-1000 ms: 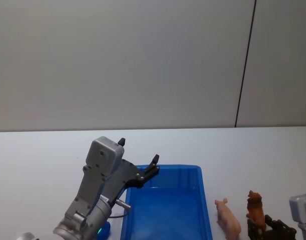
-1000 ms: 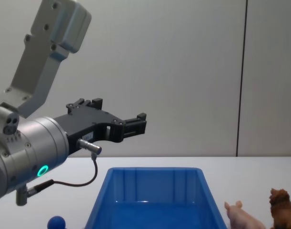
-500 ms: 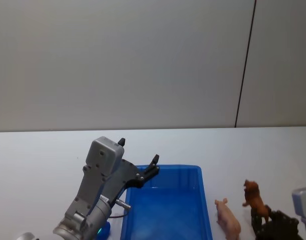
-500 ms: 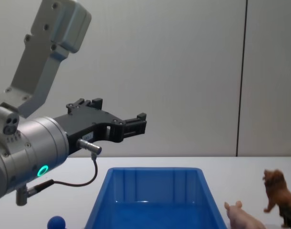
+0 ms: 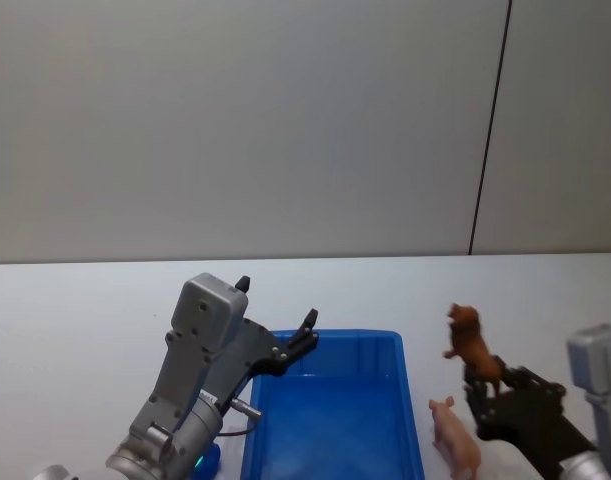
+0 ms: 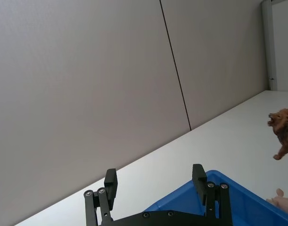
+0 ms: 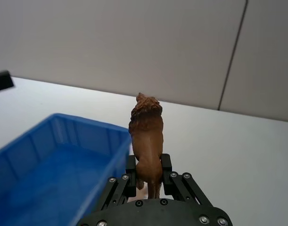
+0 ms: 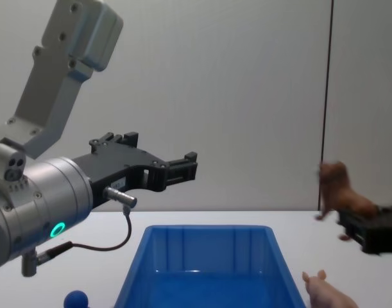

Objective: Pick up the two dolls from the table and place them into the box.

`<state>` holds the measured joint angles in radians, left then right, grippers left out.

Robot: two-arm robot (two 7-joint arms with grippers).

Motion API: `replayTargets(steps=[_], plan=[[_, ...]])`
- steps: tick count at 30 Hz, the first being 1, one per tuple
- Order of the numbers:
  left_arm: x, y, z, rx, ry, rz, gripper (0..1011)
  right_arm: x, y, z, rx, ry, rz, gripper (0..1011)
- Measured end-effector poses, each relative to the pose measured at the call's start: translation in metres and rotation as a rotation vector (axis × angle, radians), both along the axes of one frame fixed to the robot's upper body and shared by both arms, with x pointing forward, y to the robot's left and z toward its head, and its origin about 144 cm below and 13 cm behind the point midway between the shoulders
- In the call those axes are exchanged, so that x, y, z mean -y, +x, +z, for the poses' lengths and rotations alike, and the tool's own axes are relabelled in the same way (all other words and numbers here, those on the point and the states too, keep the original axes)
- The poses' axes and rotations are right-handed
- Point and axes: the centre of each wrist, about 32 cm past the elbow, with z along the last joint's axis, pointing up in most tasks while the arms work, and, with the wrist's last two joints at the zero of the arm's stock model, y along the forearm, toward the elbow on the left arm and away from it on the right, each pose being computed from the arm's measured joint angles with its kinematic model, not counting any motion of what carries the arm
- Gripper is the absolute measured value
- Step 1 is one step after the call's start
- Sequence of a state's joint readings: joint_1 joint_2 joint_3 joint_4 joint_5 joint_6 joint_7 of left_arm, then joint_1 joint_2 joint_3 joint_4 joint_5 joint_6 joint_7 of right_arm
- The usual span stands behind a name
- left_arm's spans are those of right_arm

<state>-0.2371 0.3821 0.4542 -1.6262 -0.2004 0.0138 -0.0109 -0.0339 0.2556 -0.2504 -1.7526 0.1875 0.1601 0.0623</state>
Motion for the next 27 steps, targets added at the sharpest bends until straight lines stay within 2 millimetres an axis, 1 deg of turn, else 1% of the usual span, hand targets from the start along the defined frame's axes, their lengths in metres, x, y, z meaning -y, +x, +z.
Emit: replayTargets(steps=[3, 7, 14, 15, 17, 19, 21, 22, 23, 24, 27], plan=[[0.0, 0.0, 0.0, 0.0, 0.0, 0.0, 1003, -0.005, 0.003, 0.004, 0.007, 0.01, 0.029, 288], [0.0, 0.0, 0.0, 0.0, 0.0, 0.0, 1003, -0.018, 0.011, 0.01, 0.011, 0.029, 0.085, 288], [0.0, 0.0, 0.0, 0.0, 0.0, 0.0, 1003, -0.036, 0.024, 0.011, -0.012, 0.044, 0.157, 291], [0.0, 0.0, 0.0, 0.0, 0.0, 0.0, 1003, -0.037, 0.026, 0.011, -0.015, 0.045, 0.164, 305], [0.0, 0.0, 0.0, 0.0, 0.0, 0.0, 1003, -0.042, 0.029, 0.011, -0.024, 0.046, 0.179, 371], [0.0, 0.0, 0.0, 0.0, 0.0, 0.0, 1003, -0.047, 0.033, 0.01, -0.036, 0.045, 0.192, 407], [0.0, 0.0, 0.0, 0.0, 0.0, 0.0, 1003, -0.049, 0.035, 0.009, -0.042, 0.044, 0.197, 511], [0.0, 0.0, 0.0, 0.0, 0.0, 0.0, 1003, -0.05, 0.035, 0.009, -0.045, 0.044, 0.198, 511], [0.0, 0.0, 0.0, 0.0, 0.0, 0.0, 1003, -0.052, 0.037, 0.008, -0.05, 0.042, 0.201, 575], [0.0, 0.0, 0.0, 0.0, 0.0, 0.0, 1003, -0.052, 0.037, 0.008, -0.052, 0.041, 0.201, 575], [0.0, 0.0, 0.0, 0.0, 0.0, 0.0, 1003, -0.055, 0.039, 0.007, -0.059, 0.036, 0.201, 694]])
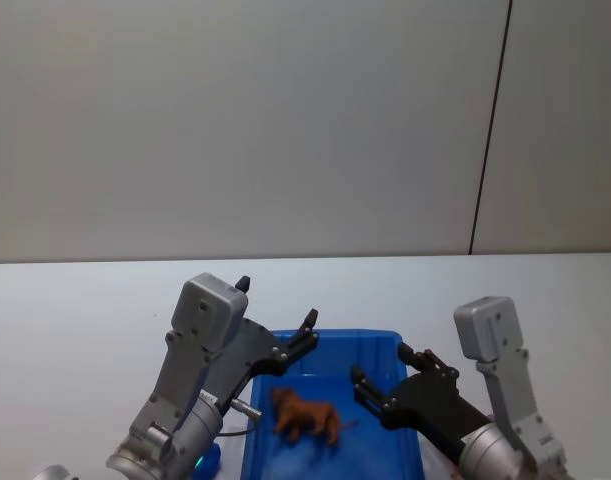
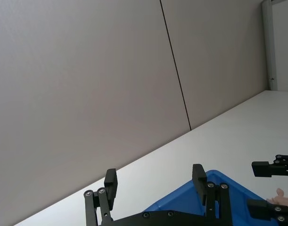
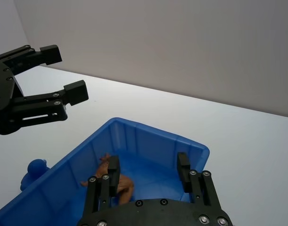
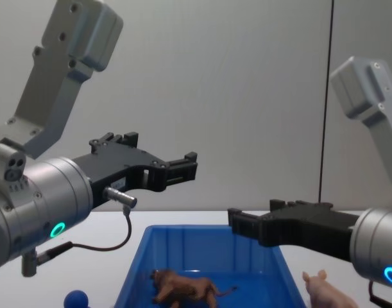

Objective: Pick up the two dolls from the table and place them into the box.

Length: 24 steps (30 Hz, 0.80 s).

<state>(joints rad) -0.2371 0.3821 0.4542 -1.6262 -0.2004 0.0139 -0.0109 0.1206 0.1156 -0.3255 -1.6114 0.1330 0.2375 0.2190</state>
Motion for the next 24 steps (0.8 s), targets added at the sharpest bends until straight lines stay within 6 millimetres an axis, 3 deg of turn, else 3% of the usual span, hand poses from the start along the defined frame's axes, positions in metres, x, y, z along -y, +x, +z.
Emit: replayTargets(steps=[11, 24], plan=[[0.0, 0.0, 0.0, 0.0, 0.0, 0.0, 1003, 0.002, -0.007, -0.001, 0.0, -0.026, -0.054, 991], [0.0, 0.0, 0.0, 0.0, 0.0, 0.0, 1003, 0.021, -0.033, -0.003, -0.004, -0.057, -0.168, 1001]])
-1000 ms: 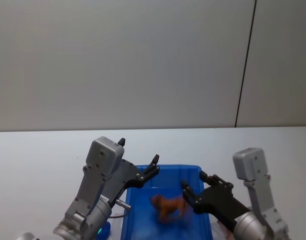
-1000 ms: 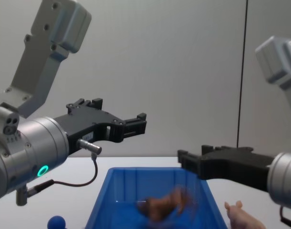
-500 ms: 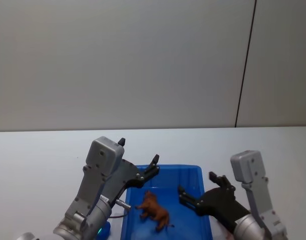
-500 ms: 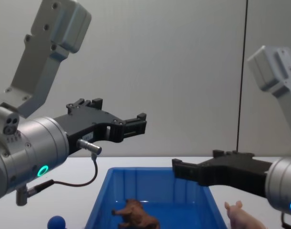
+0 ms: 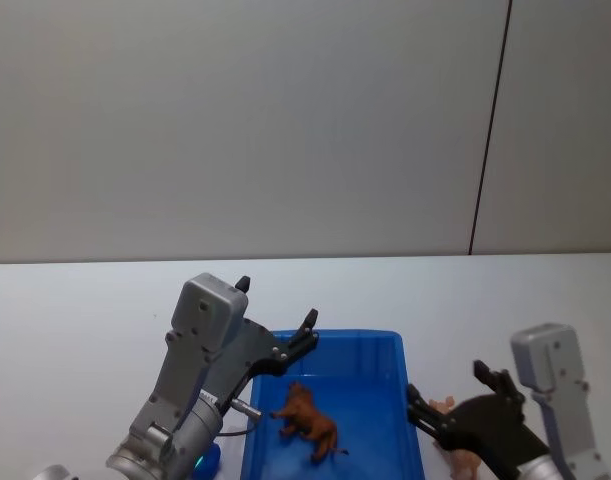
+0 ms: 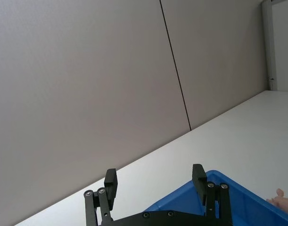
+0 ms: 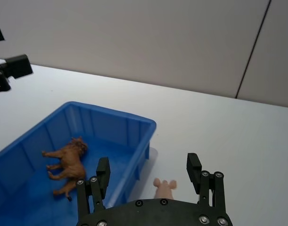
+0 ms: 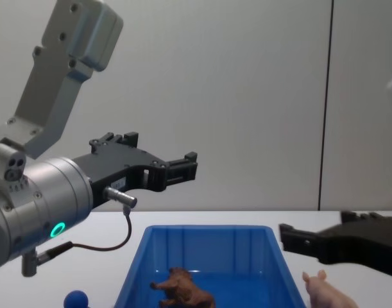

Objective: Pick up the two dolls from the table and place them into the box.

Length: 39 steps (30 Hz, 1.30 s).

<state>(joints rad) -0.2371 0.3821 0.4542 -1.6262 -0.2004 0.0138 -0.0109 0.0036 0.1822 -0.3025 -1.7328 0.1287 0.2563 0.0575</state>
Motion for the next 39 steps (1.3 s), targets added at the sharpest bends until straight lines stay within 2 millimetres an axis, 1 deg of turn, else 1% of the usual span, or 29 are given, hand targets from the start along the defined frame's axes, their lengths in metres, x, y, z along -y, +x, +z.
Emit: replayTargets(steps=[9, 14, 23, 32, 35, 36, 37, 39], plan=[[0.0, 0.0, 0.0, 0.0, 0.0, 0.0, 1003, 0.013, -0.014, -0.009, -0.032, -0.014, -0.056, 1001], [0.0, 0.0, 0.0, 0.0, 0.0, 0.0, 1003, 0.017, -0.016, -0.014, -0.049, -0.018, -0.064, 1001], [0.0, 0.0, 0.0, 0.0, 0.0, 0.0, 1003, 0.02, -0.016, -0.029, -0.09, -0.03, -0.067, 1001], [0.0, 0.0, 0.0, 0.0, 0.0, 0.0, 1003, 0.02, -0.012, -0.044, -0.124, -0.045, -0.062, 998], [0.0, 0.0, 0.0, 0.0, 0.0, 0.0, 1003, 0.019, -0.011, -0.049, -0.133, -0.048, -0.06, 936], [0.0, 0.0, 0.0, 0.0, 0.0, 0.0, 1004, 0.019, -0.01, -0.052, -0.138, -0.05, -0.059, 891], [0.0, 0.0, 0.0, 0.0, 0.0, 0.0, 1003, 0.019, -0.01, -0.052, -0.138, -0.05, -0.059, 891], [0.0, 0.0, 0.0, 0.0, 0.0, 0.0, 1003, 0.018, -0.009, -0.054, -0.142, -0.052, -0.058, 805]])
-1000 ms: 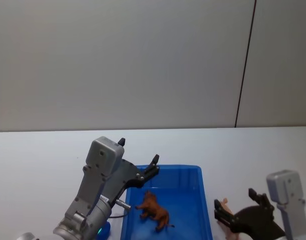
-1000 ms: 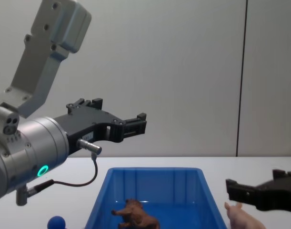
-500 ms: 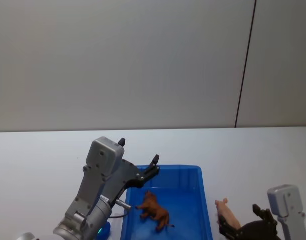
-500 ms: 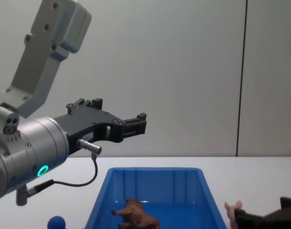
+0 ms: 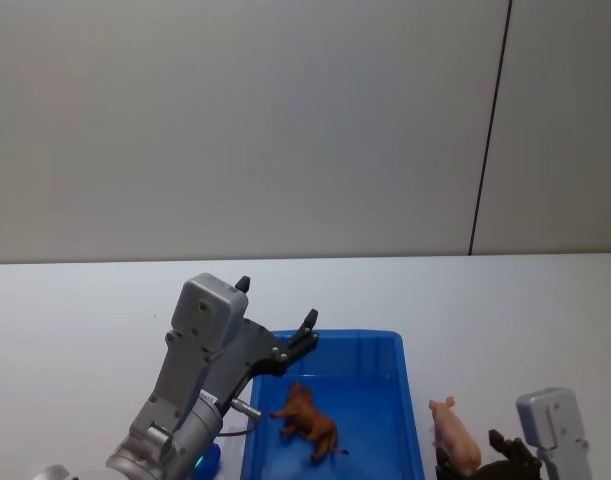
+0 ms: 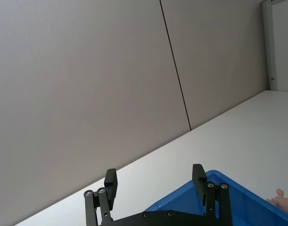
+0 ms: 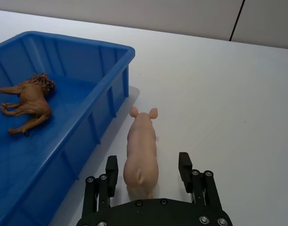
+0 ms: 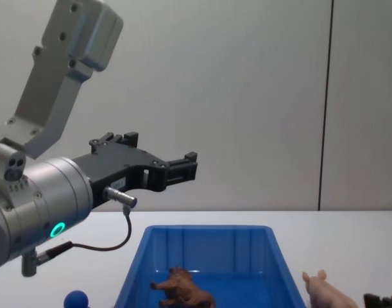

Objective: Pick up the two dolls from the table and place them into the box.

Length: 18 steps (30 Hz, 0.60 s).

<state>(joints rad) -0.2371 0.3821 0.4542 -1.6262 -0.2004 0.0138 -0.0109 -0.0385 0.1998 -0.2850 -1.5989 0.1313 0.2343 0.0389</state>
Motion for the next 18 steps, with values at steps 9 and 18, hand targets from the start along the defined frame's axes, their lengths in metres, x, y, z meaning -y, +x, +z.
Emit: replayTargets(steps=[9, 18], plan=[[0.0, 0.0, 0.0, 0.0, 0.0, 0.0, 1003, -0.0029, 0.0026, -0.0056, 0.0, -0.002, 0.0, 559], [0.0, 0.0, 0.0, 0.0, 0.0, 0.0, 1003, -0.0053, 0.0025, -0.0024, 0.023, -0.004, -0.006, 383]])
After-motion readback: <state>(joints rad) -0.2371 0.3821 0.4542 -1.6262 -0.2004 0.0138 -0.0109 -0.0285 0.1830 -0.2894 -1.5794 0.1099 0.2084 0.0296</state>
